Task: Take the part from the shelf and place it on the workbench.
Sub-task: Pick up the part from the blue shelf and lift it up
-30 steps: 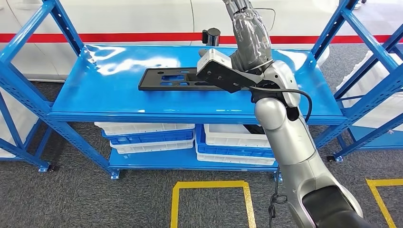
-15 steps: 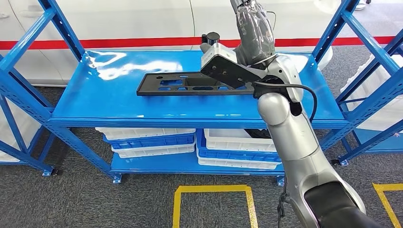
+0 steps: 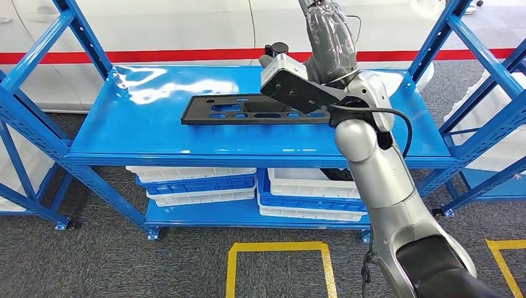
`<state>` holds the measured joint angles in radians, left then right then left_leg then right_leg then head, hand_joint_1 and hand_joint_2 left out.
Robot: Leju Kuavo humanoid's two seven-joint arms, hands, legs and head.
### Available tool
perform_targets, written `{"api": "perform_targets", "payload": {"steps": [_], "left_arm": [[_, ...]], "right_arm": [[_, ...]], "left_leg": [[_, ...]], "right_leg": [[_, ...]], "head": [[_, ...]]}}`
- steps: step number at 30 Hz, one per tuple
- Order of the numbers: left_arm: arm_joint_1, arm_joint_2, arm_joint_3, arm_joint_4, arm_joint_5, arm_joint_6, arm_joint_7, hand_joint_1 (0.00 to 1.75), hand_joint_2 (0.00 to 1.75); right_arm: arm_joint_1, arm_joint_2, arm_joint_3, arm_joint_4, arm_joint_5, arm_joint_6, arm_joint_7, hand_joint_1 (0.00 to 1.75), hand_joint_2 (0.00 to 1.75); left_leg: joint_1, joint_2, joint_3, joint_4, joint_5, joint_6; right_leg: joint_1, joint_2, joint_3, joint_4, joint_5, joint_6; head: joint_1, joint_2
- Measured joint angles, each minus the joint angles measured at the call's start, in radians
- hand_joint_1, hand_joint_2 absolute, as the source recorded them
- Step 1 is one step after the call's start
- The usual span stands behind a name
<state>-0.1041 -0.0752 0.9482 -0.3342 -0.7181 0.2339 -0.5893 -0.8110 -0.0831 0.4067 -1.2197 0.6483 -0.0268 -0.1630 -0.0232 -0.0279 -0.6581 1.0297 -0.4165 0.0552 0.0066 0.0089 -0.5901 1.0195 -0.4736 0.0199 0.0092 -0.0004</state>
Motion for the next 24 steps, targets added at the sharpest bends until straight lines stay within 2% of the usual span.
{"api": "perform_targets", "payload": {"steps": [4, 6, 8, 9, 11, 12, 13, 14, 15, 16, 17, 18, 19, 21, 23, 24], "left_arm": [[0.006, 0.002, 0.005, 0.000, -0.009, 0.012, 0.003, 0.00, 0.00], [0.008, 0.002, 0.008, 0.000, -0.014, 0.014, 0.004, 0.00, 0.00], [0.011, 0.002, 0.009, 0.000, -0.016, 0.016, 0.006, 0.00, 0.00], [0.011, 0.002, 0.010, 0.000, -0.017, 0.016, 0.008, 0.00, 0.00], [0.012, 0.002, 0.010, 0.000, -0.017, 0.017, 0.010, 0.00, 0.00], [0.013, 0.002, 0.010, 0.000, -0.018, 0.017, 0.012, 0.00, 0.00], [0.014, 0.002, 0.010, 0.000, -0.018, 0.017, 0.013, 0.00, 0.00], [0.015, 0.001, 0.010, 0.000, -0.019, 0.017, 0.015, 0.00, 0.00], [0.016, 0.001, 0.010, 0.000, -0.019, 0.016, 0.017, 0.00, 0.00], [0.017, 0.001, 0.011, 0.000, -0.020, 0.016, 0.018, 0.00, 0.00], [0.017, 0.002, 0.011, 0.000, -0.021, 0.016, 0.019, 0.00, 0.00], [0.017, 0.003, 0.012, 0.000, -0.022, 0.016, 0.019, 0.00, 0.00], [0.016, 0.003, 0.012, 0.000, -0.023, 0.016, 0.020, 0.00, 0.00], [0.016, 0.004, 0.012, 0.000, -0.025, 0.016, 0.020, 0.00, 0.00], [0.016, 0.004, 0.012, 0.001, -0.027, 0.016, 0.021, 0.00, 0.00], [0.015, 0.005, 0.012, 0.001, -0.028, 0.017, 0.021, 0.00, 0.00]], "right_arm": [[-0.001, 0.009, 0.005, 0.009, -0.005, -0.005, -0.006, 0.00, 1.75], [-0.002, 0.012, 0.008, 0.013, -0.005, -0.006, -0.009, 0.00, 1.75], [-0.005, 0.013, 0.010, 0.016, -0.006, -0.006, -0.011, 0.00, 1.75], [-0.008, 0.013, 0.011, 0.017, -0.006, -0.007, -0.012, 0.00, 1.75], [-0.010, 0.013, 0.013, 0.020, -0.006, -0.007, -0.013, 0.00, 1.75], [-0.010, 0.013, 0.014, 0.022, -0.006, -0.007, -0.014, 0.00, 1.75], [-0.009, 0.013, 0.015, 0.025, -0.006, -0.007, -0.014, 0.00, 1.75], [-0.008, 0.013, 0.016, 0.027, -0.006, -0.008, -0.014, 0.00, 1.75], [-0.008, 0.013, 0.016, 0.029, -0.006, -0.008, -0.014, 0.00, 1.75], [-0.008, 0.013, 0.017, 0.030, -0.006, -0.008, -0.014, 0.00, 1.75], [-0.008, 0.013, 0.017, 0.032, -0.007, -0.008, -0.014, 0.00, 1.75], [-0.008, 0.013, 0.018, 0.033, -0.007, -0.008, -0.014, 0.00, 1.75], [-0.008, 0.013, 0.019, 0.035, -0.007, -0.008, -0.014, 0.00, 1.75], [-0.009, 0.014, 0.020, 0.037, -0.008, -0.010, -0.014, 0.00, 1.75], [-0.011, 0.016, 0.019, 0.037, -0.008, -0.011, -0.014, 0.00, 1.75], [-0.012, 0.018, 0.019, 0.036, -0.008, -0.012, -0.014, 0.00, 1.75]], "left_leg": [[-0.005, 0.000, 0.000, 0.001, -0.007, 0.010], [-0.004, 0.000, 0.007, -0.006, -0.012, 0.018], [0.001, 0.001, 0.023, -0.013, -0.016, 0.027], [0.003, 0.002, 0.032, -0.015, -0.017, 0.030], [0.004, 0.005, 0.037, -0.015, -0.021, 0.030], [0.004, 0.006, 0.040, -0.015, -0.024, 0.029], [0.005, 0.006, 0.043, -0.014, -0.027, 0.026], [0.007, 0.006, 0.049, -0.014, -0.032, 0.022], [0.010, 0.006, 0.057, -0.014, -0.038, 0.017], [0.012, 0.006, 0.065, -0.013, -0.045, 0.011], [0.014, 0.006, 0.074, -0.013, -0.052, 0.005], [0.014, 0.006, 0.078, -0.013, -0.058, -0.002], [0.014, 0.007, 0.081, -0.013, -0.063, -0.009], [0.015, 0.008, 0.085, -0.009, -0.068, -0.020], [0.016, 0.012, 0.075, 0.023, -0.072, -0.030], [0.018, 0.016, 0.054, 0.061, -0.078, -0.036]], "right_leg": [[-0.004, 0.000, 0.003, -0.002, 0.000, 0.004], [-0.004, 0.001, 0.005, 0.008, 0.003, 0.011], [-0.003, 0.000, -0.006, 0.041, -0.009, 0.014], [-0.004, 0.000, -0.024, 0.078, -0.027, 0.012], [-0.007, -0.001, -0.091, 0.202, -0.075, 0.009], [-0.009, -0.001, -0.127, 0.259, -0.093, 0.010], [-0.012, -0.001, -0.150, 0.289, -0.099, 0.015], [-0.015, -0.002, -0.152, 0.279, -0.088, 0.023], [-0.018, -0.002, -0.133, 0.229, -0.061, 0.034], [-0.022, -0.003, -0.101, 0.151, -0.023, 0.045], [-0.022, -0.004, -0.072, 0.082, 0.002, 0.049], [-0.021, -0.006, -0.050, 0.031, 0.017, 0.044], [-0.019, -0.006, -0.037, 0.005, 0.023, 0.034], [-0.017, -0.005, -0.026, 0.002, 0.017, 0.006], [-0.023, -0.004, -0.006, 0.000, 0.013, -0.009], [-0.026, -0.003, 0.007, -0.002, 0.007, -0.016]], "head": [[0.000, 0.000], [0.000, 0.000], [0.001, 0.000], [0.001, 0.000], [0.002, 0.000], [0.002, 0.000], [0.002, 0.000], [0.002, 0.000], [0.002, 0.000], [0.002, 0.000], [0.002, 0.000], [0.002, 0.000], [0.002, 0.000], [0.002, 0.000], [0.001, 0.000], [0.001, 0.000]]}}
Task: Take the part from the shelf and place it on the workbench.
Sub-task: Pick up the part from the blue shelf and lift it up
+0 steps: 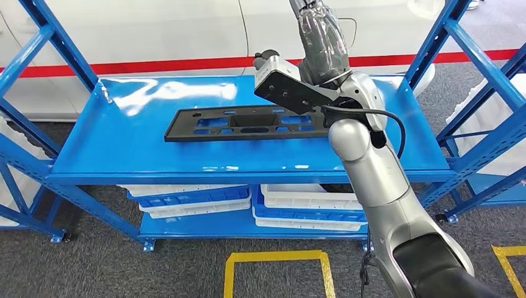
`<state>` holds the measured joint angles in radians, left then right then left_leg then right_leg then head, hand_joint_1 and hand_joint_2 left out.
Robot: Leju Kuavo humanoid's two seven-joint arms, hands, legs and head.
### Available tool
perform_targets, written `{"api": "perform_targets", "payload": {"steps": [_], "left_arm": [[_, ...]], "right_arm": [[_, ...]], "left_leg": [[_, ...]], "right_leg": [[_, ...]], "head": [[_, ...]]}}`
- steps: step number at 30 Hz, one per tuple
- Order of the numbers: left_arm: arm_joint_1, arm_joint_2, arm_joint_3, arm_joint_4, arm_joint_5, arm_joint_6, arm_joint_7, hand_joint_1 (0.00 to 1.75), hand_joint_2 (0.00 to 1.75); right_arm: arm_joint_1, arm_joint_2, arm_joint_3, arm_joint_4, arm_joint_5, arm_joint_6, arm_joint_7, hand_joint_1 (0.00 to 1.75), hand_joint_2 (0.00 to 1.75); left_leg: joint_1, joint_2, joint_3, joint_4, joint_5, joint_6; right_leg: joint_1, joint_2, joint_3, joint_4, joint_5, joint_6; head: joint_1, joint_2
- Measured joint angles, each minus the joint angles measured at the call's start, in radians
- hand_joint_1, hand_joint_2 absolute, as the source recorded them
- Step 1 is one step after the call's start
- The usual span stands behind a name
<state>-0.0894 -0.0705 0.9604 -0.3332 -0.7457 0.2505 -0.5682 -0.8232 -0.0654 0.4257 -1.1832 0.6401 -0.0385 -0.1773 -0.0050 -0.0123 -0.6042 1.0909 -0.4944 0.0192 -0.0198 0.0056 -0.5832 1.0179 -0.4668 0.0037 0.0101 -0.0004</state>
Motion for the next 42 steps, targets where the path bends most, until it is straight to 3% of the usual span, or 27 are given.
{"api": "perform_targets", "payload": {"steps": [2, 4, 6, 7, 9, 11, 14, 15, 17, 19, 21, 22, 23, 25, 26, 27, 29, 32, 35, 37, 38, 39, 40, 42], "left_arm": [[-0.001, 0.000, 0.000, 0.000, -0.001, 0.000, 0.000, 0.00, 0.00], [0.000, 0.000, 0.001, 0.001, -0.002, 0.000, 0.001, 0.00, 0.00], [0.002, 0.000, 0.002, 0.004, -0.003, 0.000, 0.002, 0.00, 0.00], [0.002, 0.000, 0.004, 0.005, -0.003, 0.000, 0.002, 0.00, 0.00], [0.003, 0.002, 0.006, 0.005, -0.003, 0.000, 0.002, 0.00, 0.00], [0.003, 0.004, 0.009, 0.007, -0.003, -0.001, 0.001, 0.00, 0.00], [0.003, 0.007, 0.012, 0.008, -0.003, -0.001, 0.000, 0.00, 0.00], [0.003, 0.008, 0.013, 0.008, -0.002, -0.001, 0.000, 0.00, 0.00], [0.003, 0.009, 0.013, 0.008, -0.003, 0.000, -0.001, 0.00, 0.00], [0.003, 0.008, 0.013, 0.008, -0.004, 0.000, -0.001, 0.00, 0.00], [0.004, 0.007, 0.013, 0.008, -0.004, 0.000, -0.001, 0.00, 0.00], [0.004, 0.007, 0.013, 0.009, -0.005, 0.000, -0.001, 0.00, 0.00], [0.004, 0.007, 0.014, 0.009, -0.006, 0.000, -0.001, 0.00, 0.00], [0.004, 0.007, 0.014, 0.009, -0.007, 0.001, 0.000, 0.00, 0.00], [0.004, 0.007, 0.015, 0.009, -0.008, 0.001, 0.000, 0.00, 0.00], [0.003, 0.007, 0.015, 0.010, -0.008, 0.002, 0.000, 0.00, 0.00], [0.002, 0.005, 0.017, 0.011, -0.008, 0.004, -0.001, 0.00, 0.00], [0.002, 0.003, 0.020, 0.013, -0.009, 0.006, -0.004, 0.00, 0.00], [0.002, 0.003, 0.022, 0.013, -0.014, 0.007, -0.005, 0.00, 0.00], [0.002, 0.002, 0.023, 0.013, -0.018, 0.006, -0.004, 0.00, 0.00], [0.002, 0.002, 0.023, 0.013, -0.019, 0.006, -0.004, 0.00, 0.00], [0.002, 0.002, 0.023, 0.013, -0.020, 0.006, -0.004, 0.00, 0.00], [0.002, 0.002, 0.024, 0.013, -0.020, 0.006, -0.003, 0.00, 0.00], [0.000, 0.002, 0.024, 0.014, -0.020, 0.006, -0.003, 0.00, 0.00]], "right_arm": [[-0.002, 0.003, 0.001, 0.000, 0.000, -0.001, 0.000, 0.00, 1.75], [0.000, 0.004, 0.002, 0.000, 0.000, -0.001, 0.000, 0.00, 1.75], [0.001, 0.004, 0.002, 0.001, 0.000, -0.001, 0.000, 0.00, 1.75], [0.001, 0.004, 0.002, 0.002, 0.000, -0.001, 0.000, 0.00, 1.75], [0.000, 0.005, 0.002, 0.002, 0.000, -0.001, 0.000, 0.00, 1.75], [-0.002, 0.009, 0.003, 0.005, 0.000, -0.001, 0.000, 0.00, 1.75], [-0.007, 0.011, 0.002, 0.007, -0.001, -0.001, 0.000, 0.00, 1.75], [-0.009, 0.011, 0.001, 0.007, -0.001, -0.001, 0.000, 0.00, 1.75], [-0.010, 0.010, 0.002, 0.008, -0.001, -0.001, 0.000, 0.00, 1.75], [-0.004, 0.007, 0.002, 0.011, -0.001, -0.001, 0.000, 0.00, 1.75], [0.003, 0.004, 0.003, 0.015, -0.001, -0.001, 0.000, 0.00, 1.75], [0.005, 0.002, 0.003, 0.017, -0.002, -0.001, 0.000, 0.00, 1.75], [0.005, 0.000, 0.003, 0.018, -0.002, -0.001, 0.000, 0.00, 1.75], [0.006, -0.003, 0.003, 0.022, -0.007, -0.002, -0.001, 0.00, 1.75], [0.006, -0.004, 0.003, 0.024, -0.010, -0.002, -0.002, 0.00, 1.75], [0.006, -0.004, 0.004, 0.026, -0.013, -0.004, -0.004, 0.00, 1.75], [0.005, -0.002, 0.003, 0.027, -0.016, -0.008, -0.006, 0.00, 1.75], [0.006, -0.002, 0.002, 0.022, -0.016, -0.011, -0.012, 0.00, 1.75], [0.012, -0.004, 0.003, 0.018, -0.015, -0.011, -0.014, 0.00, 1.75], [0.022, -0.007, 0.003, 0.011, -0.015, -0.011, -0.014, 0.00, 1.75], [0.026, -0.008, 0.003, 0.007, -0.016, -0.011, -0.014, 0.00, 1.75], [0.028, -0.009, 0.003, 0.004, -0.016, -0.011, -0.014, 0.00, 1.75], [0.029, -0.010, 0.003, 0.001, -0.017, -0.011, -0.014, 0.00, 1.75], [0.028, -0.012, 0.003, -0.003, -0.017, -0.012, -0.014, 0.00, 1.75]], "left_leg": [[0.004, 0.006, -0.060, 0.097, -0.018, -0.009], [0.008, 0.008, -0.129, 0.183, -0.050, -0.016], [0.010, 0.009, -0.176, 0.204, -0.054, -0.018], [0.010, 0.009, -0.177, 0.169, -0.029, -0.016], [0.009, 0.009, -0.146, 0.039, 0.068, -0.009], [0.002, 0.011, -0.119, -0.047, 0.128, 0.001], [-0.004, 0.010, -0.091, -0.071, 0.120, 0.019], [-0.003, 0.009, -0.077, -0.079, 0.115, 0.025], [-0.002, 0.007, -0.047, -0.090, 0.100, 0.037], [-0.004, 0.003, -0.023, -0.093, 0.077, 0.044], [-0.006, -0.003, 0.009, -0.093, 0.051, 0.045], [-0.007, -0.006, 0.029, -0.092, 0.037, 0.044], [-0.008, -0.008, 0.051, -0.092, 0.022, 0.043], [-0.010, -0.011, 0.085, -0.090, -0.010, 0.037], [-0.011, -0.013, 0.095, -0.089, -0.023, 0.032], [-0.011, -0.014, 0.101, -0.087, -0.033, 0.026], [-0.011, -0.014, 0.105, -0.081, -0.041, 0.017], [-0.010, -0.007, 0.076, -0.023, -0.042, 0.008], [0.002, 0.002, -0.032, 0.135, -0.088, -0.013], [0.014, 0.006, -0.099, 0.192, -0.108, -0.025], [0.019, 0.008, -0.108, 0.172, -0.086, -0.029], [0.023, 0.009, -0.098, 0.121, -0.042, -0.033], [0.028, 0.010, -0.076, 0.052, 0.009, -0.036], [0.026, 0.010, -0.039, -0.052, 0.054, -0.033]], "right_leg": [[0.000, 0.000, 0.018, -0.001, -0.014, -0.011], [0.001, 0.001, 0.032, -0.001, -0.028, -0.013], [0.002, 0.003, 0.056, -0.001, -0.049, -0.013], [0.002, 0.004, 0.072, -0.001, -0.061, -0.012], [0.002, 0.004, 0.104, -0.003, -0.088, -0.007], [0.005, 0.007, 0.121, -0.013, -0.109, 0.004], [0.008, 0.007, 0.139, -0.019, -0.110, 0.028], [0.009, 0.006, 0.135, 0.005, -0.104, 0.033], [0.008, 0.004, 0.069, 0.112, -0.100, 0.034], [0.010, 0.004, -0.031, 0.237, -0.137, 0.024], [0.010, 0.004, -0.098, 0.267, -0.182, 0.020], [0.010, 0.004, -0.110, 0.236, -0.180, 0.025], [0.010, 0.003, -0.110, 0.181, -0.150, 0.035], [0.012, 0.002, -0.098, 0.059, -0.022, 0.056], [0.015, 0.002, -0.090, 0.023, 0.032, 0.053], [0.018, 0.002, -0.085, 0.007, 0.065, 0.044], [0.019, 0.005, -0.072, 0.003, 0.068, 0.019], [0.006, 0.005, -0.048, -0.011, 0.061, 0.007], [0.004, 0.004, -0.030, -0.014, 0.047, -0.010], [0.004, 0.005, -0.021, -0.014, 0.036, -0.013], [0.003, 0.007, -0.015, -0.014, 0.031, -0.011], [0.002, 0.008, -0.007, -0.014, 0.025, -0.008], [0.000, 0.009, 0.001, -0.014, 0.019, -0.004], [0.002, 0.010, 0.010, -0.013, 0.010, 0.007]], "head": [[-0.001, 0.000], [-0.001, 0.000], [-0.001, 0.000], [-0.001, 0.000], [0.000, 0.000], [0.000, 0.000], [-0.001, 0.000], [0.000, 0.000], [0.001, 0.000], [0.002, 0.000], [0.002, 0.000], [0.002, 0.000], [0.002, 0.000], [0.002, 0.000], [0.001, 0.000], [0.001, 0.000], [0.002, 0.000], [0.003, 0.000], [0.001, 0.000], [0.001, 0.000], [0.001, 0.000], [0.001, 0.000], [0.001, 0.000], [0.001, 0.000]]}}
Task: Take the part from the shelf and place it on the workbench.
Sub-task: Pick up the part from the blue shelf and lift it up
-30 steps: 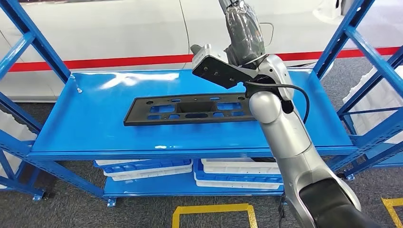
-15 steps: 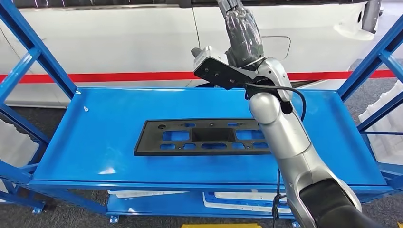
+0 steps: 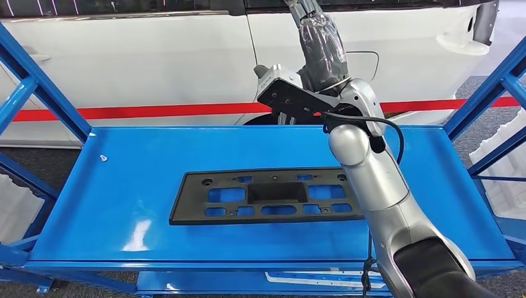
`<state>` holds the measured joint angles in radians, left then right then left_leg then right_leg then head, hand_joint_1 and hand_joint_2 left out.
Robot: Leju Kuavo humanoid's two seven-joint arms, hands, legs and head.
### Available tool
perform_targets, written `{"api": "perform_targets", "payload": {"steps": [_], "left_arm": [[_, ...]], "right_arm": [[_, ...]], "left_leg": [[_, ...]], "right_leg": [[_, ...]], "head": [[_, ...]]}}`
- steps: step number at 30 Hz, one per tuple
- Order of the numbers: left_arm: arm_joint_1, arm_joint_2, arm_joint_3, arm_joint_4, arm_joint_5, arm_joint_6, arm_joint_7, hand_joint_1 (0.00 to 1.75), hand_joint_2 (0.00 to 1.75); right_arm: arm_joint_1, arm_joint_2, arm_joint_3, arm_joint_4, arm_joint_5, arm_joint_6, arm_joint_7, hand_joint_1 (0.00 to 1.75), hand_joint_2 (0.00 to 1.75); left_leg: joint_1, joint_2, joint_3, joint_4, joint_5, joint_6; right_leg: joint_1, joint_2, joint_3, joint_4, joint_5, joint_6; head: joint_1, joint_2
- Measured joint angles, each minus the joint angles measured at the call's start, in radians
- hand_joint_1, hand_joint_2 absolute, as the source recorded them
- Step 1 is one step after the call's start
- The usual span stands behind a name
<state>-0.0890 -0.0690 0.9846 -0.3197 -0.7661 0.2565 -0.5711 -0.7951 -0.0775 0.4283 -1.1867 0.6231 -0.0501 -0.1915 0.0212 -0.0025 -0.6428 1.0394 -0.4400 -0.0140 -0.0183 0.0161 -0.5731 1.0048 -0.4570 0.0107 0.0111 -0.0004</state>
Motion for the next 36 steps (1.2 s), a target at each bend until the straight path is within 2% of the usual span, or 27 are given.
{"api": "perform_targets", "payload": {"steps": [2, 4, 6, 9, 18, 22, 25, 27, 30, 34, 36], "left_arm": [[-0.001, -0.001, 0.000, 0.000, 0.000, 0.000, 0.001, 0.00, 0.00], [0.000, -0.002, 0.001, 0.000, 0.000, 0.000, 0.001, 0.00, 0.00], [0.000, -0.003, 0.002, 0.000, 0.000, 0.000, 0.001, 0.00, 0.00], [0.000, -0.003, 0.002, 0.000, 0.000, 0.000, 0.001, 0.00, 0.00], [-0.001, -0.004, 0.002, 0.000, -0.009, 0.000, 0.001, 0.00, 0.00], [-0.006, -0.004, 0.002, 0.000, -0.024, 0.002, 0.004, 0.00, 0.00], [-0.009, -0.004, 0.002, 0.000, -0.032, 0.007, 0.006, 0.00, 0.00], [-0.008, -0.004, 0.002, 0.001, -0.037, 0.012, 0.007, 0.00, 0.00], [-0.007, -0.004, 0.002, 0.002, -0.053, 0.028, 0.014, 0.00, 0.00], [-0.011, -0.008, 0.002, 0.008, -0.080, 0.056, 0.031, 0.00, 0.00], [-0.010, -0.009, 0.003, 0.012, -0.083, 0.061, 0.036, 0.00, 0.00]], "right_arm": [[0.001, -0.002, 0.000, -0.004, 0.000, 0.000, 0.000, 0.00, 1.75], [0.003, -0.007, -0.001, -0.007, 0.000, 0.000, 0.000, 0.00, 1.75], [0.003, -0.012, -0.001, -0.009, -0.001, 0.000, 0.000, 0.00, 1.75], [0.002, -0.012, -0.001, -0.010, -0.001, -0.001, 0.000, 0.00, 1.75], [0.015, -0.019, -0.002, -0.028, -0.001, -0.001, 0.000, 0.00, 1.75], [0.059, -0.042, -0.008, -0.084, -0.003, -0.003, 0.003, 0.00, 1.75], [0.110, -0.077, -0.013, -0.156, -0.007, 0.002, 0.010, 0.00, 1.75], [0.173, -0.112, -0.018, -0.236, -0.005, 0.009, 0.015, 0.00, 1.75], [0.323, -0.171, -0.031, -0.388, 0.002, 0.042, 0.038, 0.00, 1.75], [0.683, -0.265, -0.043, -0.624, 0.095, -0.057, 0.017, 0.00, 1.75], [0.789, -0.291, -0.040, -0.695, 0.115, -0.077, 0.013, 0.00, 1.75]], "left_leg": [[-0.005, -0.001, 0.011, -0.023, 0.001, 0.014], [-0.006, -0.002, 0.014, -0.024, 0.015, 0.020], [-0.007, -0.005, 0.013, -0.024, 0.017, 0.020], [-0.010, -0.008, 0.013, -0.024, 0.016, 0.023], [-0.013, -0.008, 0.013, -0.023, 0.013, 0.032], [-0.012, -0.007, 0.013, -0.023, 0.013, 0.033], [-0.010, -0.008, 0.014, -0.024, 0.013, 0.033], [-0.009, -0.008, 0.014, -0.024, 0.013, 0.032], [-0.008, -0.011, 0.015, -0.024, 0.012, 0.031], [-0.007, -0.025, 0.021, -0.025, 0.001, 0.033], [-0.009, -0.021, 0.023, -0.025, -0.001, 0.032]], "right_leg": [[0.005, 0.001, -0.001, 0.001, -0.007, 0.009], [0.007, -0.001, 0.000, 0.000, -0.009, 0.006], [0.006, -0.004, 0.004, -0.006, -0.008, 0.000], [0.005, -0.007, 0.009, -0.015, -0.007, 0.001], [0.004, -0.007, 0.010, -0.021, -0.004, 0.011], [0.005, -0.007, 0.009, -0.021, -0.004, 0.024], [0.006, -0.007, 0.009, -0.021, -0.004, 0.024], [0.008, -0.008, 0.010, -0.021, -0.004, 0.023], [0.009, -0.009, 0.009, -0.021, -0.007, 0.025], [0.010, -0.025, 0.020, -0.021, -0.021, 0.026], [0.009, -0.021, 0.024, -0.020, -0.021, 0.026]], "head": [[0.000, 0.000], [0.000, 0.000], [0.000, 0.000], [0.000, 0.000], [0.000, 0.000], [0.000, 0.000], [0.000, 0.000], [0.000, 0.000], [0.000, 0.000], [0.006, 0.000], [0.009, 0.000]]}}
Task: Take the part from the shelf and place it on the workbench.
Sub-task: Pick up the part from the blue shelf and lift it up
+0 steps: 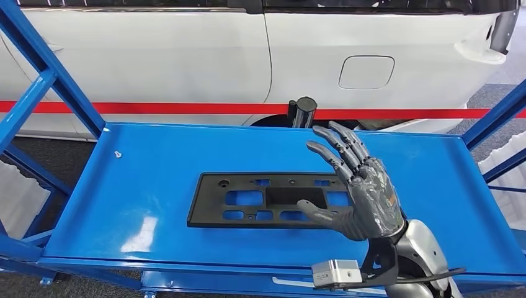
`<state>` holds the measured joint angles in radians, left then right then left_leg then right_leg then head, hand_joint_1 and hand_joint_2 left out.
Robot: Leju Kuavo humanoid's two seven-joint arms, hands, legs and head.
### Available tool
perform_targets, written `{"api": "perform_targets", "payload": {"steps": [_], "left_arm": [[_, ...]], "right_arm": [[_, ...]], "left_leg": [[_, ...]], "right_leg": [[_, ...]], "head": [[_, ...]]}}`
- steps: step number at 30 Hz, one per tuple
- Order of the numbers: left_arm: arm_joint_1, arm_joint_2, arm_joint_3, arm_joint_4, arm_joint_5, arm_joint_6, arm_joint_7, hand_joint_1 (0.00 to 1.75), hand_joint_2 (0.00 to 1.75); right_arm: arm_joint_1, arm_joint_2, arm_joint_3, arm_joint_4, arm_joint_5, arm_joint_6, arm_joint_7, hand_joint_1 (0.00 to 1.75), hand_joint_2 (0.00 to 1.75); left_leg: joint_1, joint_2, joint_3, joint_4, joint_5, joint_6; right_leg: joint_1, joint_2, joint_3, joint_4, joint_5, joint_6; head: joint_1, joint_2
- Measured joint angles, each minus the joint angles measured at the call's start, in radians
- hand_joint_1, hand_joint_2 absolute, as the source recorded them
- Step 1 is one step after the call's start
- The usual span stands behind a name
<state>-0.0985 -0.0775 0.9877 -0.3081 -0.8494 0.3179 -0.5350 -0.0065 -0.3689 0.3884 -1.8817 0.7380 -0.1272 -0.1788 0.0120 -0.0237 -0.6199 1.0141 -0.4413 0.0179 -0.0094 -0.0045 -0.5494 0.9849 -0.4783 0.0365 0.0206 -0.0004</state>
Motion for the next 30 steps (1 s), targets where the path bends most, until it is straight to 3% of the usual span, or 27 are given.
{"api": "perform_targets", "payload": {"steps": [7, 13, 17, 22, 26, 30], "left_arm": [[-0.007, -0.007, 0.002, 0.011, -0.002, 0.031, 0.003, 0.00, 0.00], [0.007, -0.014, 0.023, 0.023, 0.014, 0.056, 0.001, 0.00, 0.00], [0.008, -0.020, 0.035, 0.025, 0.014, 0.065, -0.001, 0.00, 0.00], [0.011, -0.034, 0.046, 0.029, 0.006, 0.062, -0.012, 0.00, 0.00], [0.011, -0.054, 0.046, 0.032, -0.016, 0.057, -0.010, 0.00, 0.00], [0.010, -0.070, 0.045, 0.032, -0.038, 0.057, 0.001, 0.00, 0.00]], "right_arm": [[0.234, -0.076, 0.009, -0.138, 0.047, 0.054, 0.081, 0.00, 1.75], [0.352, -0.216, 0.062, -0.230, 0.033, 0.051, 0.198, 0.00, 1.75], [0.358, -0.296, 0.095, -0.257, -0.004, 0.073, 0.257, 0.00, 1.75], [0.334, -0.356, 0.151, -0.270, -0.017, 0.091, 0.312, 0.00, 1.75], [0.263, -0.360, 0.199, -0.230, -0.047, 0.128, 0.305, 0.00, 1.75], [0.176, -0.313, 0.246, -0.121, -0.047, 0.198, 0.240, 0.00, 1.75]], "left_leg": [[-0.001, 0.005, 0.008, 0.000, -0.005, 0.000], [-0.001, 0.008, 0.008, 0.000, -0.006, 0.000], [-0.001, 0.009, 0.011, 0.000, -0.008, 0.003], [-0.001, 0.010, 0.011, 0.000, -0.008, 0.003], [-0.001, 0.011, 0.012, 0.000, -0.008, 0.003], [-0.001, 0.014, 0.012, 0.000, -0.008, 0.003]], "right_leg": [[-0.001, 0.006, 0.004, 0.000, -0.004, 0.000], [-0.001, 0.008, 0.001, 0.000, -0.004, 0.000], [-0.001, 0.008, -0.003, 0.000, -0.005, 0.000], [-0.001, 0.009, -0.003, 0.000, -0.005, 0.000], [-0.001, 0.010, -0.002, 0.000, -0.004, 0.000], [-0.001, 0.012, -0.001, 0.000, -0.004, 0.000]], "head": [[0.000, 0.000], [0.000, 0.000], [0.000, 0.000], [0.000, 0.000], [0.000, 0.000], [0.000, 0.000]]}}
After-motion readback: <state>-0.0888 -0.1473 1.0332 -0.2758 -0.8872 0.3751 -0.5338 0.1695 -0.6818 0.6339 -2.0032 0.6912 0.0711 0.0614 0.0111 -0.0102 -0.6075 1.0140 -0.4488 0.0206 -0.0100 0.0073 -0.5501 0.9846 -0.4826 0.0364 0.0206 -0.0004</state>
